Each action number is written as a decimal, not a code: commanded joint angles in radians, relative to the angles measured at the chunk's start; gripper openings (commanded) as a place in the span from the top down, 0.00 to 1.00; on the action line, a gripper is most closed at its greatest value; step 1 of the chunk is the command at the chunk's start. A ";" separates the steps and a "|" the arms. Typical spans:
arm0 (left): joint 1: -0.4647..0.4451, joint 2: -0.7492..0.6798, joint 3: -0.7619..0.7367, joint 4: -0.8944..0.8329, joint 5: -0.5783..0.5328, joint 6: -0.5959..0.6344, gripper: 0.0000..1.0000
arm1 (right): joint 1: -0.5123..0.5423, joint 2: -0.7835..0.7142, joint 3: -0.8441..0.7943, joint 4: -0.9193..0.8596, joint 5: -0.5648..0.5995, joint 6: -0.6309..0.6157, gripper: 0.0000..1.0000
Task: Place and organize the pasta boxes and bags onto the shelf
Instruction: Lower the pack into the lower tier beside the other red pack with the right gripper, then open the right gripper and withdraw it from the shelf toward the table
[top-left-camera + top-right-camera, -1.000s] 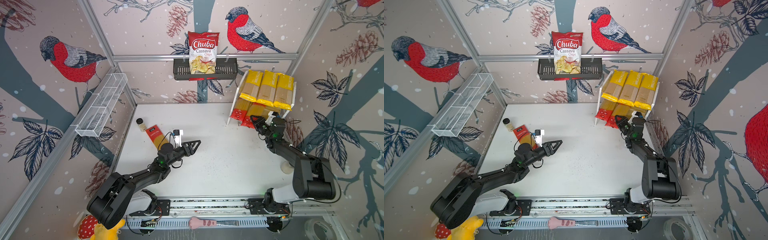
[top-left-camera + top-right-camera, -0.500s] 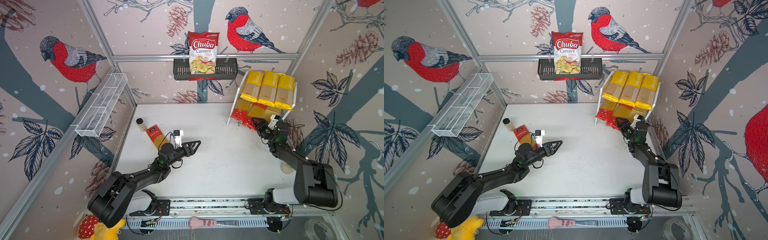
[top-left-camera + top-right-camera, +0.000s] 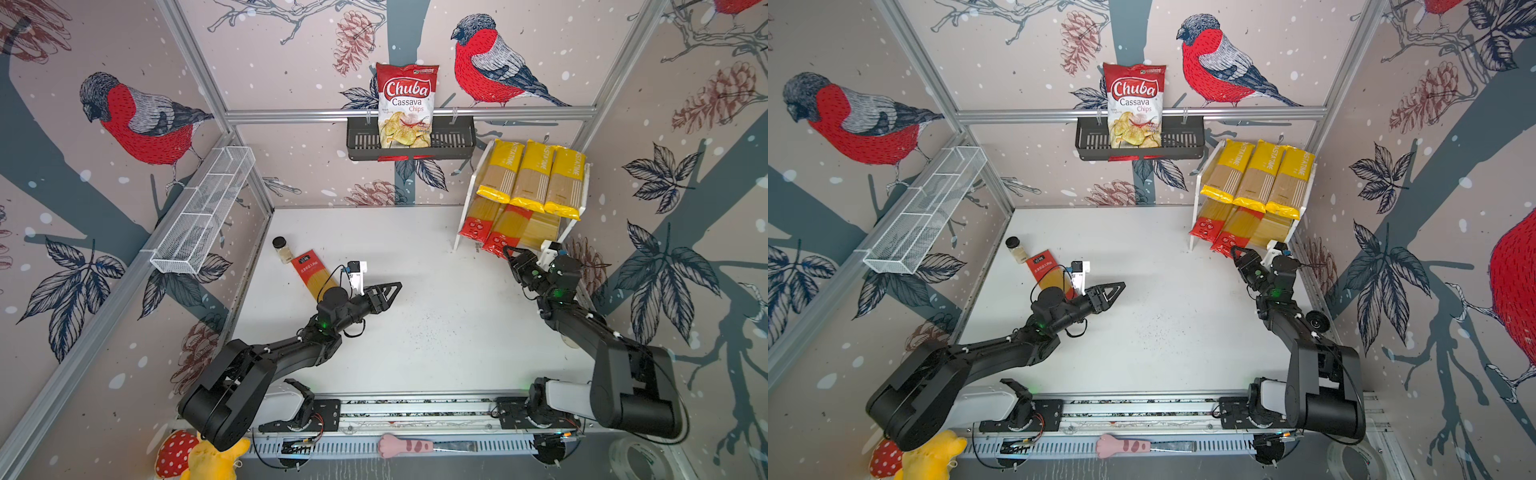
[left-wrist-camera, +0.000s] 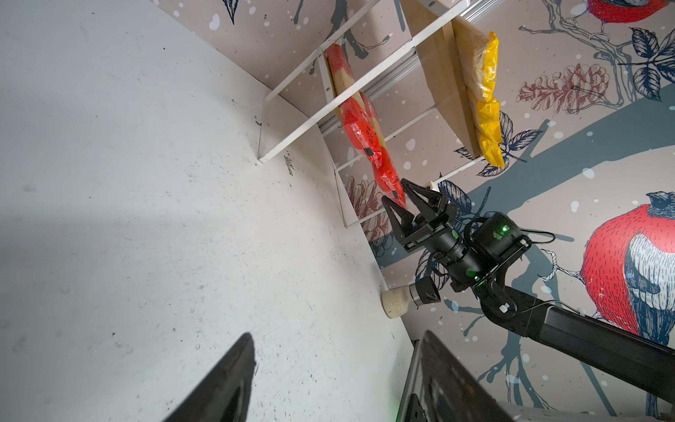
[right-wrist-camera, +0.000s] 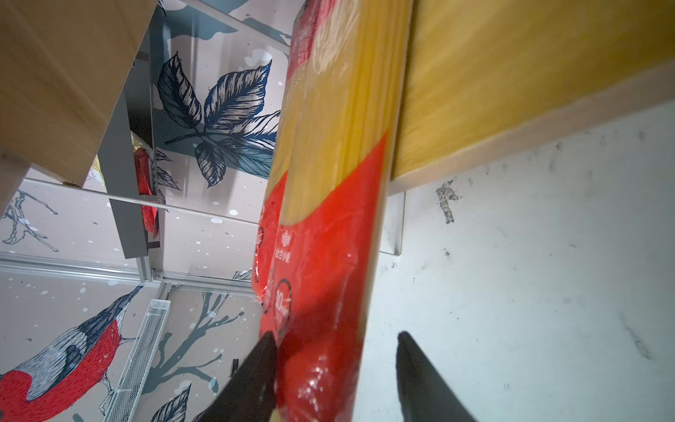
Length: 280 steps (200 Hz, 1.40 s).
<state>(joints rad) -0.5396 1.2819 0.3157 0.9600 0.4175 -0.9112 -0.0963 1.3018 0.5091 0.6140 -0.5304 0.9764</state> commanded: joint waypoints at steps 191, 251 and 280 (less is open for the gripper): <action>0.000 -0.004 0.013 0.020 0.000 0.009 0.30 | -0.030 0.125 0.160 -0.062 -0.060 -0.127 0.87; 0.000 -0.004 0.014 0.018 0.000 0.010 0.30 | -0.025 0.072 0.108 -0.065 -0.028 -0.101 0.64; 0.000 -0.010 0.016 0.011 0.000 0.015 0.30 | -0.016 0.035 0.068 -0.054 -0.019 -0.077 0.61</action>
<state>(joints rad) -0.5396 1.2800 0.3244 0.9577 0.4171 -0.9131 -0.1215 1.3632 0.6014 0.5411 -0.5617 0.8711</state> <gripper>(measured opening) 0.703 0.395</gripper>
